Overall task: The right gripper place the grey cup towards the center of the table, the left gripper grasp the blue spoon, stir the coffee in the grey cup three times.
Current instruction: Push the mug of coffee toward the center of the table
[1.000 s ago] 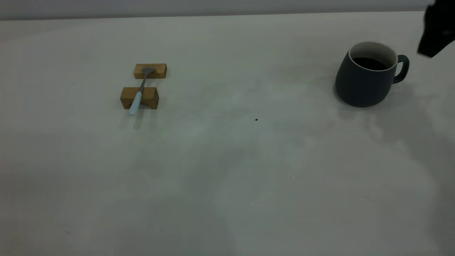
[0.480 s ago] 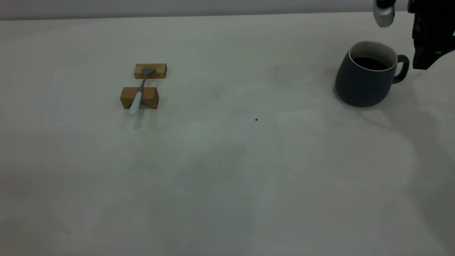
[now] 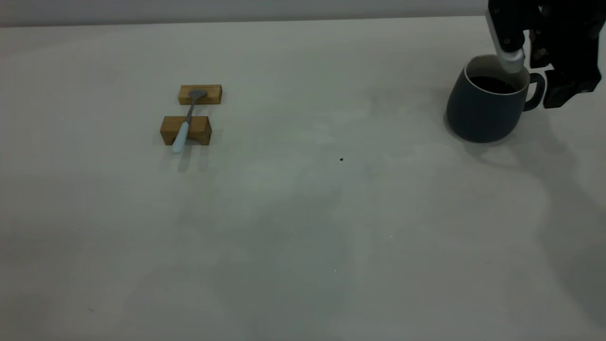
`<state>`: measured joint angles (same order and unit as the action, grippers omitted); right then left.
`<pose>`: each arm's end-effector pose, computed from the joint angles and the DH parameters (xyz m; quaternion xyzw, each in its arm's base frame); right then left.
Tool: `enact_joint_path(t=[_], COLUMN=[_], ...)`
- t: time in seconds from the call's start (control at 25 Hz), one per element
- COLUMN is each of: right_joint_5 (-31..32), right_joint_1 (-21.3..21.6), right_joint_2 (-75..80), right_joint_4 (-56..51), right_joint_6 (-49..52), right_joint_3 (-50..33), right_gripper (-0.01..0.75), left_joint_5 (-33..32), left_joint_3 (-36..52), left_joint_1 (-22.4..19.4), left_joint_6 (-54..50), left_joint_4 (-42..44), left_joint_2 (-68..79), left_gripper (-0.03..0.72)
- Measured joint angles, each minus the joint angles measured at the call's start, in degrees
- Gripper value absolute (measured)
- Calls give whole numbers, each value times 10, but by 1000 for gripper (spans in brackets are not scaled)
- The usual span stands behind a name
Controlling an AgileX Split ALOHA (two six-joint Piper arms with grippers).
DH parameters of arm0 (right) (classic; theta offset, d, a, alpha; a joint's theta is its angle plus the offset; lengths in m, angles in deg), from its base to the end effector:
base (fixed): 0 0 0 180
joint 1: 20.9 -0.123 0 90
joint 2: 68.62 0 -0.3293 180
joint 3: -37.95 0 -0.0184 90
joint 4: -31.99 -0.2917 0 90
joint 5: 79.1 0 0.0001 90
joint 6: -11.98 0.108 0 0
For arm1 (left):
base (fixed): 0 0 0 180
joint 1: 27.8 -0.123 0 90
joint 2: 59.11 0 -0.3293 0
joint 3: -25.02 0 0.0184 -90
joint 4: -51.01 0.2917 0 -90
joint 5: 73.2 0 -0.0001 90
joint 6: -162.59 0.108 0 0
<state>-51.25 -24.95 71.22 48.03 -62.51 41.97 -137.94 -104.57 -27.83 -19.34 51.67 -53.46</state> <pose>0.4996 0.0214 0.0367 -0.7078 0.6874 -0.1481 0.0676 -0.0033 0.0011 0.2782 -0.0153 0.8693 -0.0024 0.4940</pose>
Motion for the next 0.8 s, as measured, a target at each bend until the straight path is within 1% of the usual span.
enact_joint_path(t=[0.12, 0.24, 0.4, 0.6, 0.64, 0.8], right_joint_5=[-17, -22, -20, -20, -18, -7], right_joint_1=[0, 0, 0, 0, -1, -15], right_joint_2=[6, 10, 11, 11, 11, 11], right_joint_4=[-17, -36, -71, -115, -123, -138], right_joint_6=[-22, -43, -57, -58, -58, -54], right_joint_3=[0, 0, 0, 0, 0, 0], right_gripper=[702, 640, 464, 186, 170, 172], left_joint_5=[0, 0, 0, 0, 0, 0], left_joint_3=[0, 0, 0, 0, 0, 0], left_joint_1=[0, 0, 0, 0, 0, 0], left_joint_6=[0, 0, 0, 0, 0, 0], left_joint_4=[0, 0, 0, 0, 0, 0], left_joint_2=[0, 0, 0, 0, 0, 0], left_gripper=[405, 405, 405, 405, 405, 405])
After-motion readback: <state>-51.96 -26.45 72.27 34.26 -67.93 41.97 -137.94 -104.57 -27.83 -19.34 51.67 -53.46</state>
